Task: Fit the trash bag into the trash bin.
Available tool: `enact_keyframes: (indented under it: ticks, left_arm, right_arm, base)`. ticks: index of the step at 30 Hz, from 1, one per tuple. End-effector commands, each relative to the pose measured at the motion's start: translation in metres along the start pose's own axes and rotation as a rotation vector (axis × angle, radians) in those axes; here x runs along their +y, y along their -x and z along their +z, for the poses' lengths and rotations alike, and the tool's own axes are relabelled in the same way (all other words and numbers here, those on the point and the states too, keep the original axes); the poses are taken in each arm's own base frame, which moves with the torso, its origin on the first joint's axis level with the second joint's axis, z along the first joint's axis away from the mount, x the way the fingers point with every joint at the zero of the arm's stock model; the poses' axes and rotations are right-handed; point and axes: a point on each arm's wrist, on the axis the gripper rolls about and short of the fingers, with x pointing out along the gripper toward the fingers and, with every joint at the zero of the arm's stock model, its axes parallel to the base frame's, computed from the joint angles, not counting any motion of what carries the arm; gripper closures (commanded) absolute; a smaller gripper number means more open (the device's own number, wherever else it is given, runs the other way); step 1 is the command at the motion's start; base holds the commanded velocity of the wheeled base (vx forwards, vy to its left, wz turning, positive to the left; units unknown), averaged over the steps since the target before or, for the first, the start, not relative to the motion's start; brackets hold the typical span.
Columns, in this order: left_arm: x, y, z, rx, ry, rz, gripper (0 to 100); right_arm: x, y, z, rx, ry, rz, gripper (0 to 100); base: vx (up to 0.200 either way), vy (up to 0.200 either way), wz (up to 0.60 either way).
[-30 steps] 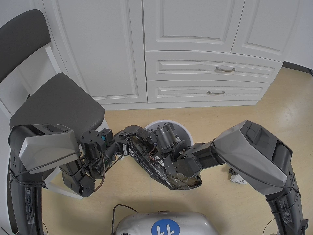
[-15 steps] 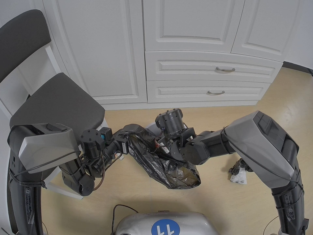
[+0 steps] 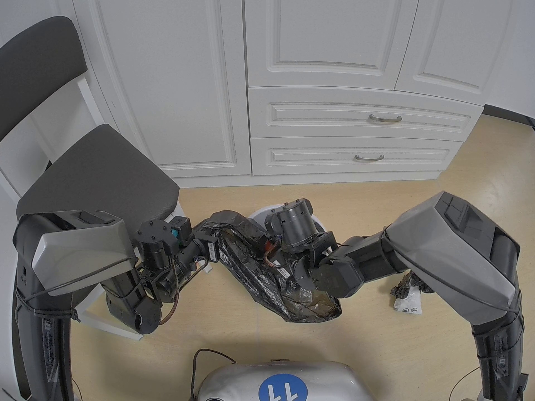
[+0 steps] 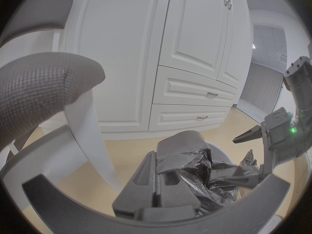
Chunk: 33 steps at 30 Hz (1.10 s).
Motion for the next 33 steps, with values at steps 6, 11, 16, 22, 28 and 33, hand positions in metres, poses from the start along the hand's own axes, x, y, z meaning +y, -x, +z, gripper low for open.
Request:
enact_keyframes:
  ticks: [6, 11, 16, 22, 28, 33]
  left_arm:
    - [0.0, 0.0, -0.003, 0.005, 0.0, 0.001, 100]
    - [0.0, -0.001, -0.004, 0.008, 0.0, 0.001, 100]
    - [0.0, -0.001, -0.004, 0.008, 0.0, 0.001, 100]
    - [0.0, -0.001, -0.005, 0.011, -0.001, 0.001, 100]
    - [0.001, -0.001, -0.004, 0.007, 0.0, 0.003, 100]
    - [0.001, -0.001, -0.003, 0.005, 0.0, 0.004, 100]
  right_arm:
    - [0.028, -0.031, 0.003, -0.059, -0.018, 0.005, 0]
    - [0.033, -0.055, -0.003, -0.057, -0.034, -0.015, 0]
    - [0.029, -0.061, 0.001, -0.074, -0.055, -0.03, 0]
    - [0.031, -0.066, -0.001, -0.069, -0.054, -0.032, 0]
    - [0.031, -0.067, -0.002, -0.066, -0.055, -0.043, 0]
    - [0.022, -0.059, 0.009, -0.091, -0.067, -0.052, 100]
  base:
    - [0.0, 0.0, 0.0]
    - [0.0, 0.0, 0.0]
    - [0.0, 0.0, 0.0]
    - [0.0, 0.0, 0.0]
    - [0.0, 0.0, 0.0]
    - [0.0, 0.0, 0.0]
